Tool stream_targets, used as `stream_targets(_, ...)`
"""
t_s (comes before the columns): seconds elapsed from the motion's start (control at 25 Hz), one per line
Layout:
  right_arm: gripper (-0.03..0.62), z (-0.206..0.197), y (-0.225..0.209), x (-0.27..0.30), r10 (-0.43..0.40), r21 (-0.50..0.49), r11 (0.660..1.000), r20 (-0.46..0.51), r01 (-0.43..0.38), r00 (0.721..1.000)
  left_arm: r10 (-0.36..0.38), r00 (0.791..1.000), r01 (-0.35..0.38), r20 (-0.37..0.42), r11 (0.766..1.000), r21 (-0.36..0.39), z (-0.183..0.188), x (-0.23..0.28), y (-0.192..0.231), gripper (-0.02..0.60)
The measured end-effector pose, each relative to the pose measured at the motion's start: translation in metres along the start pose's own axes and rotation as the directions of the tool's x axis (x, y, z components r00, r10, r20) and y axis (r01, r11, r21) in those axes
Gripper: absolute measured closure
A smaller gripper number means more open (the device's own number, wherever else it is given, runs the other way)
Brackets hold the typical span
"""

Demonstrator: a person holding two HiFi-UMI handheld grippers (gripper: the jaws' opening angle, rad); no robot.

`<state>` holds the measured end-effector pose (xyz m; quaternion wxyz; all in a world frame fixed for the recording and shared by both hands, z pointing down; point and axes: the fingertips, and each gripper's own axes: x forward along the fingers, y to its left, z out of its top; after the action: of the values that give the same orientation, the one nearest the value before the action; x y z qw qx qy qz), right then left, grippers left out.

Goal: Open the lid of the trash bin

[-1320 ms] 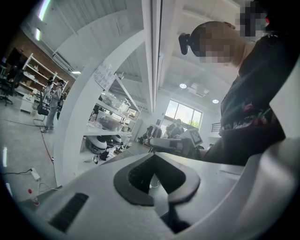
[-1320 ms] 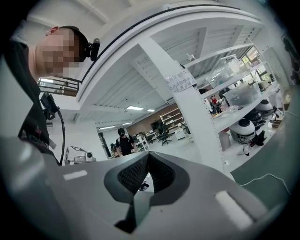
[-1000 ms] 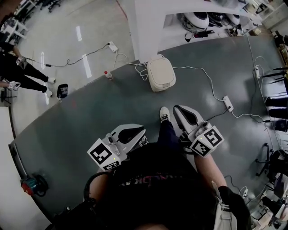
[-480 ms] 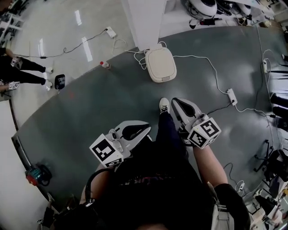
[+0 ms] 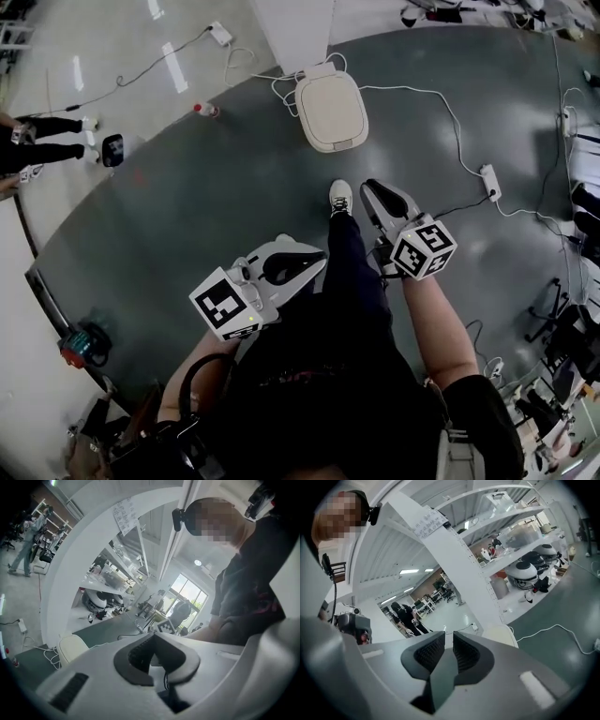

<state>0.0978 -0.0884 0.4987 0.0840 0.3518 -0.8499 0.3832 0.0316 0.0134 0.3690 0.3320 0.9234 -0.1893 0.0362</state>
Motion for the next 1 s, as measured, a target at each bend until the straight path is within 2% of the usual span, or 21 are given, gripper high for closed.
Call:
stream_targets(0.24, 0.504, -0.034, -0.065, 0.036, -0.049, 0.088, 0.995, -0.066, 0.055, 0.997, 0.023, 1.000, -0.024, -0.009, 0.998, -0.055, -0.013, 0.019, 0.029, 0.580)
stream_targets(0.4, 0.482, -0.068, -0.116, 0.061, -0.094, 0.180, 0.977, -0.127, 0.116, 0.987, 0.022, 0.999, -0.024, -0.024, 0.997, -0.068, -0.028, 0.033, 0.040, 0.580)
stream_targets(0.52, 0.473, -0.098, -0.155, 0.084, -0.131, 0.268, 0.947, -0.174, 0.175, 0.976, 0.034, 0.999, -0.034, -0.003, 0.997, -0.075, -0.033, 0.043, 0.049, 0.580)
stream_targets(0.76, 0.455, -0.144, -0.217, 0.118, -0.221, 0.375, 0.879, -0.228, 0.295, 0.948, 0.069, 0.998, -0.069, -0.008, 0.995, -0.078, -0.054, 0.056, 0.056, 0.580)
stream_targets(1.0, 0.433, -0.184, -0.255, 0.144, -0.262, 0.441, 0.813, -0.304, 0.380, 0.916, 0.065, 0.987, -0.077, -0.147, 0.994, -0.080, -0.095, 0.059, 0.057, 0.580)
